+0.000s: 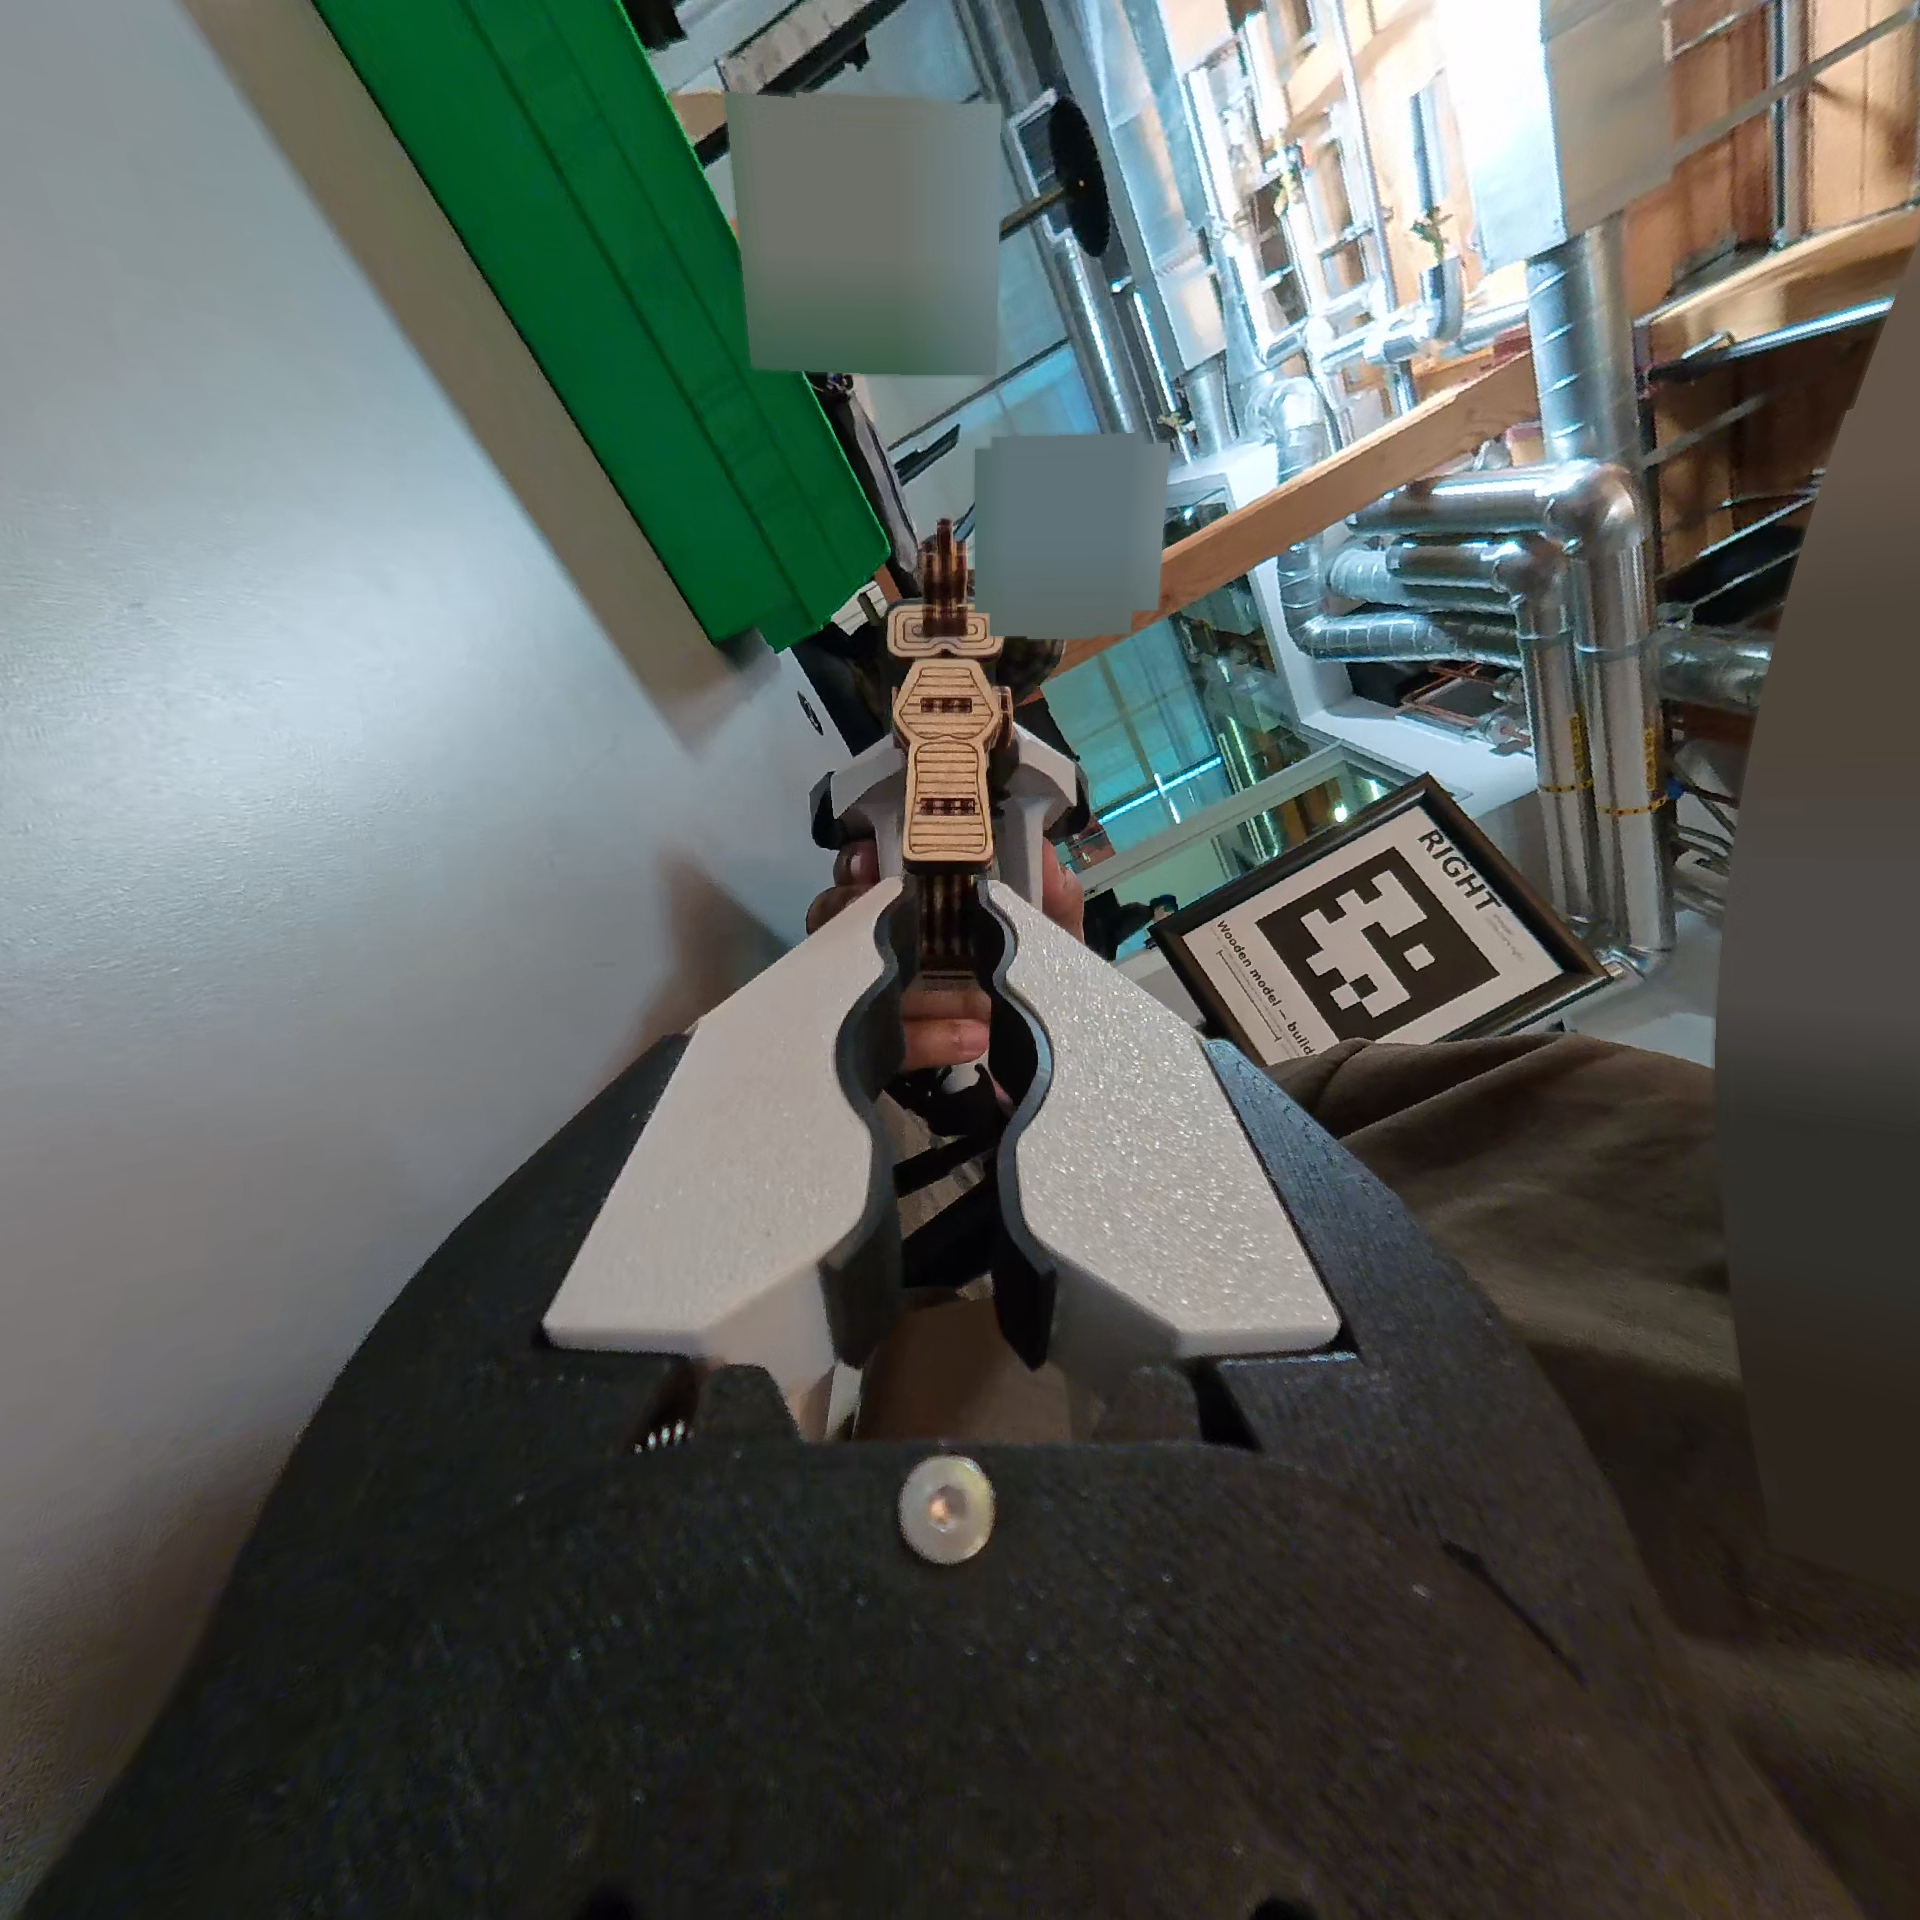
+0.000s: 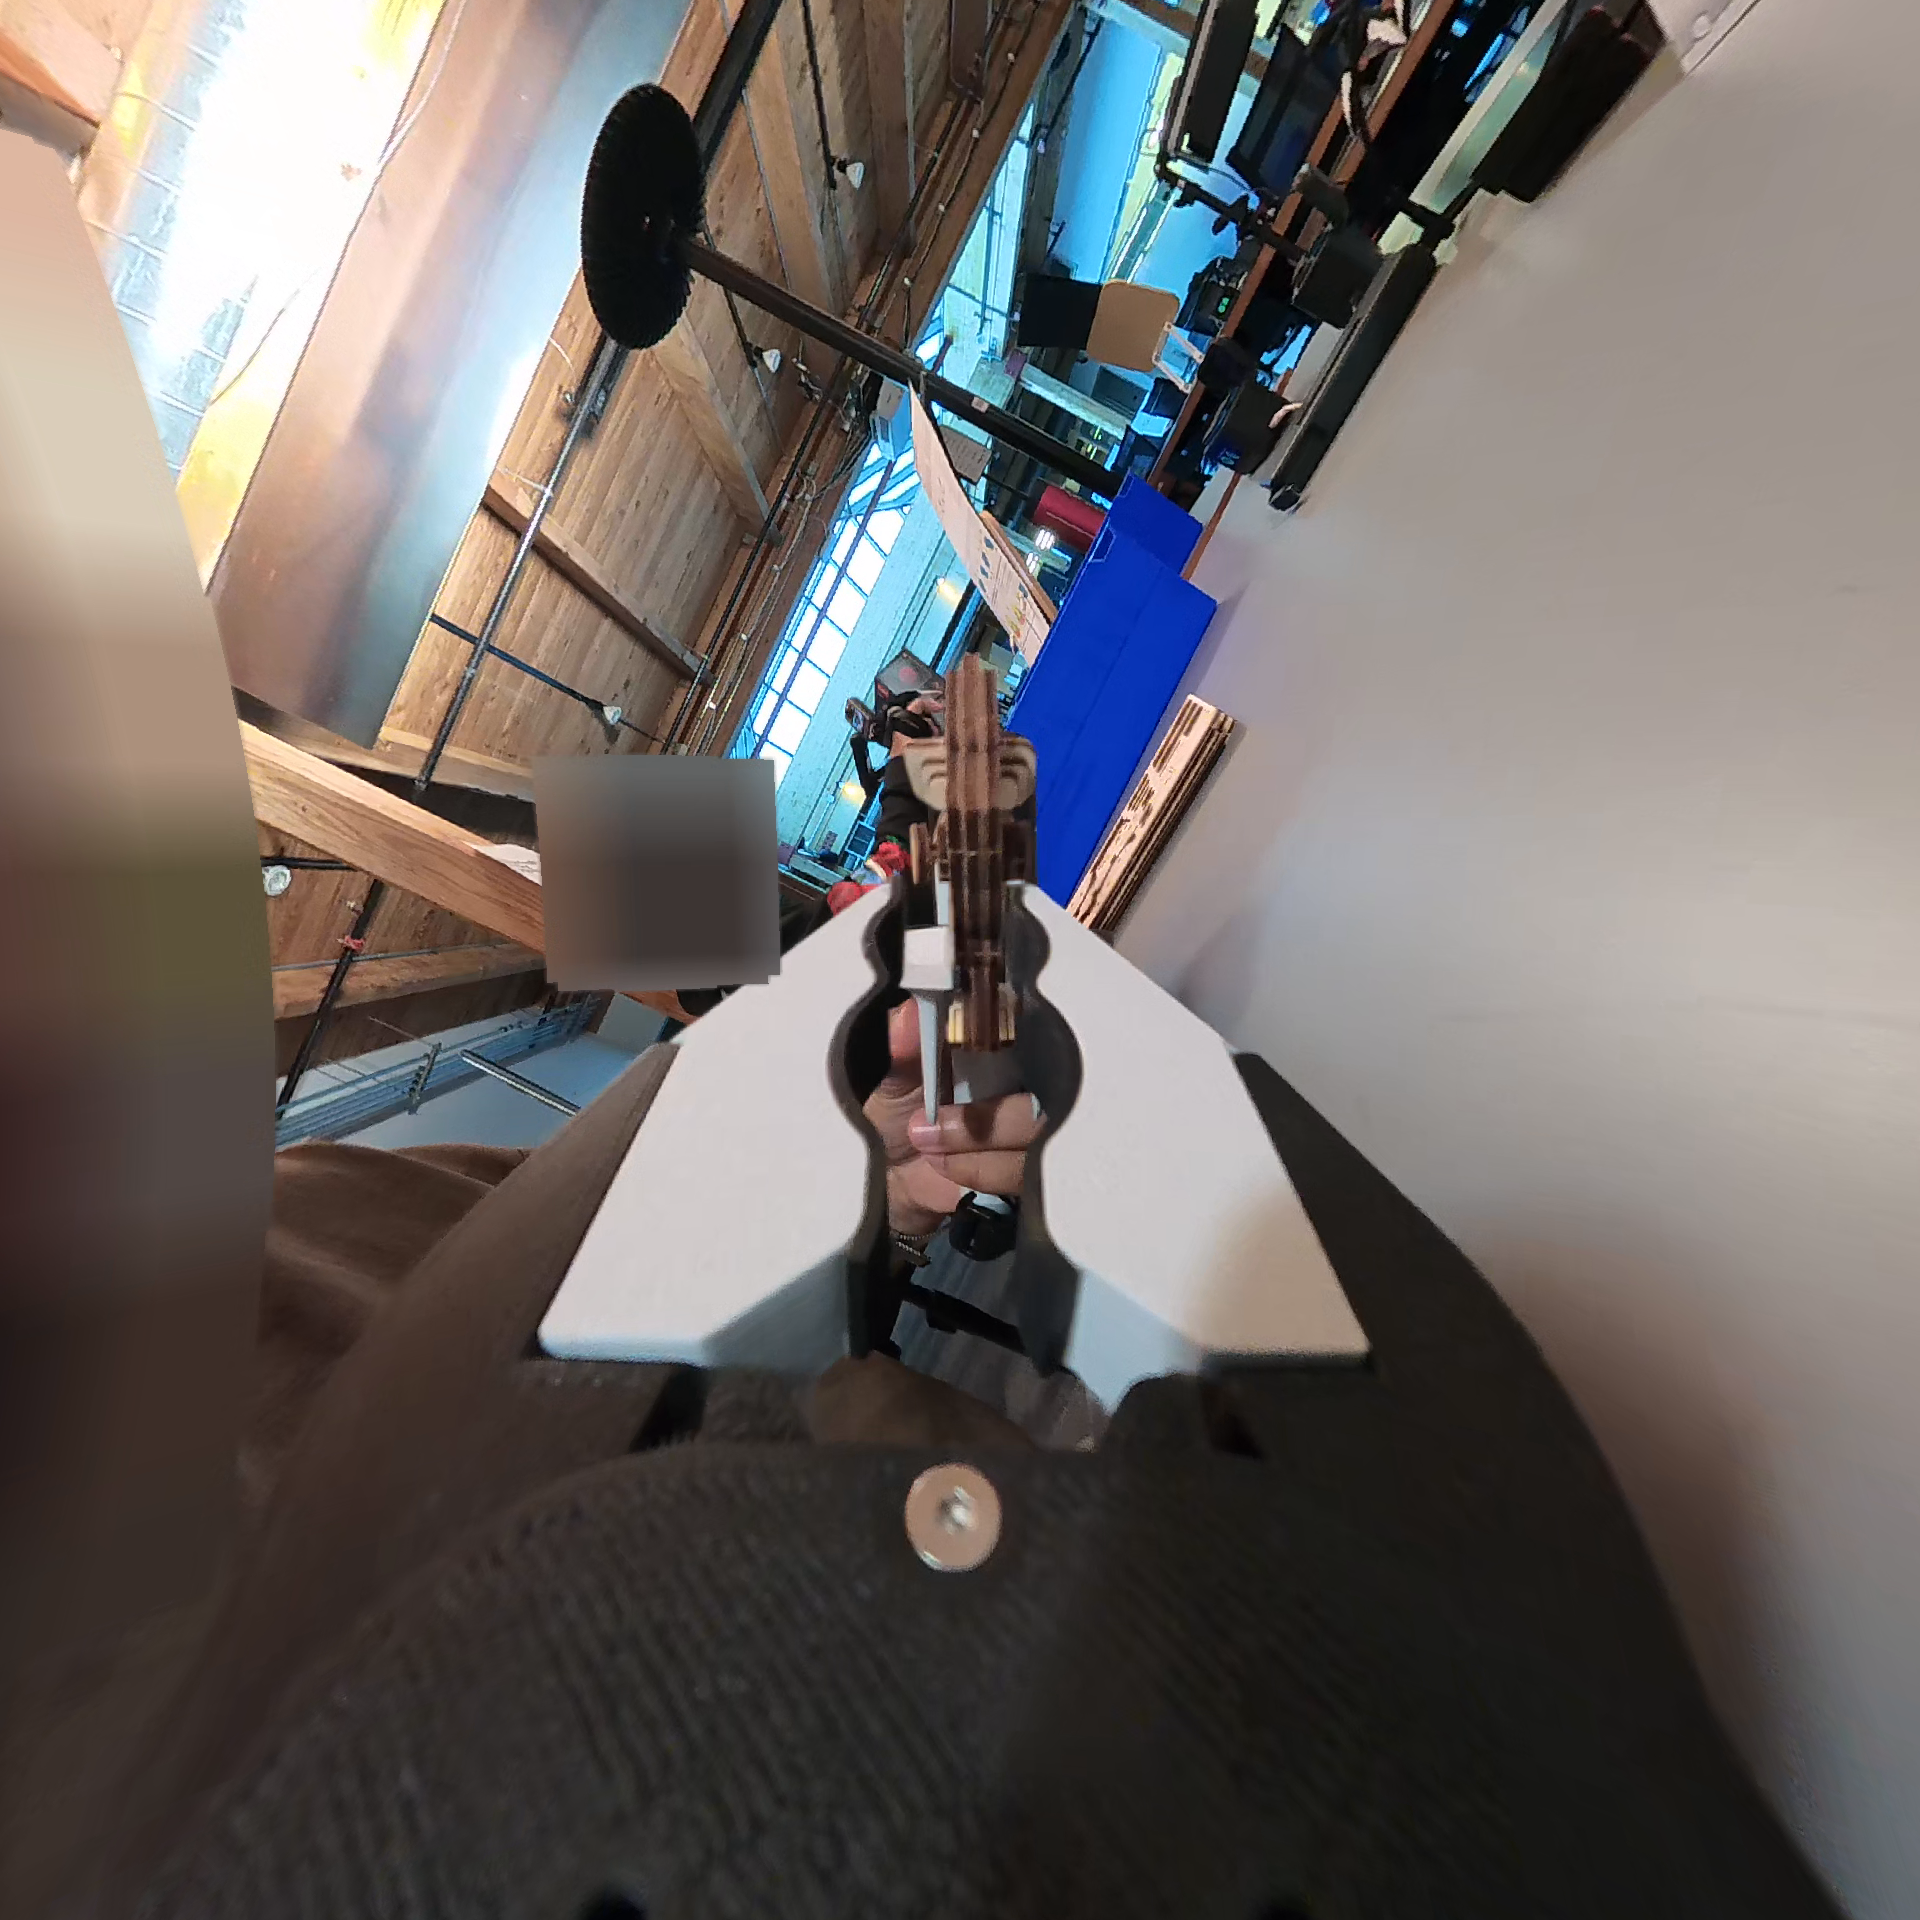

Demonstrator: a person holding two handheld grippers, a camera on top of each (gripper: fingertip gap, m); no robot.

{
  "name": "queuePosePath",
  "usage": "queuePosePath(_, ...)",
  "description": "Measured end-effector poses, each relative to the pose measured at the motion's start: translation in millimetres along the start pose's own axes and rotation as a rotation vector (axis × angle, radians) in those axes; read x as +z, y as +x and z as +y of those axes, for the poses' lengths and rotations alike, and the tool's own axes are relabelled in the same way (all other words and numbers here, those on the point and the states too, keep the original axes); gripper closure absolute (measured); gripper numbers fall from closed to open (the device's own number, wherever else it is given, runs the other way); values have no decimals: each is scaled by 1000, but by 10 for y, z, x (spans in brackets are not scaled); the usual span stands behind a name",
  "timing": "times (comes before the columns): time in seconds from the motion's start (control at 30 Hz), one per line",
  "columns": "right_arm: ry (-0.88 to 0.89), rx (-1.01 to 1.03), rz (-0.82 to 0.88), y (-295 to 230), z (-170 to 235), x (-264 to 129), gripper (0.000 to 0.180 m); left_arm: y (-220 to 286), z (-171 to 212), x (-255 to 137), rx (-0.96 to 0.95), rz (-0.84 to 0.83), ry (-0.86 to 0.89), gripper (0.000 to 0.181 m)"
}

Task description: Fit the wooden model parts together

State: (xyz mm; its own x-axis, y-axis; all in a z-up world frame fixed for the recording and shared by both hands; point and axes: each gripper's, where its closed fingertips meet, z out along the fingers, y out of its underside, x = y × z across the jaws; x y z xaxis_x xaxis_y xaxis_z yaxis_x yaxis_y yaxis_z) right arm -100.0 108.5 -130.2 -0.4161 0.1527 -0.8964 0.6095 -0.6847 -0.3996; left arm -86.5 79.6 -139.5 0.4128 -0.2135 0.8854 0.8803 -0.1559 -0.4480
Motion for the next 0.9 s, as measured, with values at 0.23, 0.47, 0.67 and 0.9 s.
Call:
queuePosePath(0.23,-21,-62,-4,-58,35,44,157,36,49,35,-9,21,-19,175)
queuePosePath(0.47,-13,-64,-20,-87,18,29,160,58,56,40,4,23,-24,175)
queuePosePath(0.67,-22,-69,-3,-65,36,21,153,80,95,63,16,30,-43,175)
queuePosePath(0.9,-25,-75,-18,-90,39,13,158,95,132,85,31,28,-58,175)
